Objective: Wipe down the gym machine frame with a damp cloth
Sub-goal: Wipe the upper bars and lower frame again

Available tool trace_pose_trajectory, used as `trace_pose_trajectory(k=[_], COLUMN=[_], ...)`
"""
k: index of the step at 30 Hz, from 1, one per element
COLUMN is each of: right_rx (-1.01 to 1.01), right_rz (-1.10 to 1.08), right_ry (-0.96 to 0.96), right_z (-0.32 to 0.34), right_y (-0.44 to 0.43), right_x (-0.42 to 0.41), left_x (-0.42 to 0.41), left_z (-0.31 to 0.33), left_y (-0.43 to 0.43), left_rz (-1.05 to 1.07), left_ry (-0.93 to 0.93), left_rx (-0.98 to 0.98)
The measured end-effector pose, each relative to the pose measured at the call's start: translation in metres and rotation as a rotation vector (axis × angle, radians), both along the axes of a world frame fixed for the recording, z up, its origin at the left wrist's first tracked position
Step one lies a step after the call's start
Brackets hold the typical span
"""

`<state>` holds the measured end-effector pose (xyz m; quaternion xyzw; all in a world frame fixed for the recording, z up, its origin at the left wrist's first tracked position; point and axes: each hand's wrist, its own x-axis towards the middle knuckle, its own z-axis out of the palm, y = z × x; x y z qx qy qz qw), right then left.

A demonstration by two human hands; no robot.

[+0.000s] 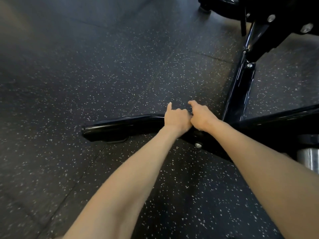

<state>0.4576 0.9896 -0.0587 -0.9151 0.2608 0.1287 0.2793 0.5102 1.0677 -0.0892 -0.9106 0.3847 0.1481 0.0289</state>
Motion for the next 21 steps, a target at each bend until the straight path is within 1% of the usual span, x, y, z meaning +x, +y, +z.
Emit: trace_pose_trajectory(k=[1, 3, 7, 10, 11, 13, 15, 17, 19, 21], right_rx=[-0.001, -0.004, 0.025, 0.039, 0.029, 0.004, -0.008, -0.020, -0.047, -0.089], right_rz=[-0.006, -0.017, 0.005, -0.009, -0.020, -0.036, -0.023, 0.005, 0.024, 0.035], right_ry=[0.011, 0.016, 0.030, 0.042, 0.039, 0.035, 0.037, 0.029, 0.002, -0.025], right_z=[-0.002, -0.005, -0.011, -0.015, -0.016, -0.016, -0.013, -0.008, -0.005, -0.003], right_y=[0.002, 0.005, 0.012, 0.015, 0.015, 0.016, 0.017, 0.020, 0.026, 0.035], right_x=[0.004, 0.013, 0.020, 0.014, 0.011, 0.007, 0.008, 0.012, 0.018, 0.024], left_x=[0.001, 0.016, 0.057, 0.075, 0.076, 0.071, 0.063, 0.057, 0.048, 0.041], left_z=[-0.002, -0.005, -0.002, 0.007, 0.007, 0.002, -0.009, -0.019, -0.028, -0.035], left_y=[0.002, 0.012, 0.062, 0.122, 0.138, 0.157, 0.164, 0.174, 0.189, 0.195], left_rz=[-0.012, 0.050, 0.275, 0.500, 0.568, 0.598, 0.648, 0.773, 0.871, 1.023], left_ry=[0.007, 0.035, 0.092, 0.121, 0.080, -0.037, -0.153, -0.245, -0.338, -0.348], left_rx=[-0.025, -0.036, -0.004, -0.065, -0.074, -0.059, -0.162, -0.267, -0.322, -0.362])
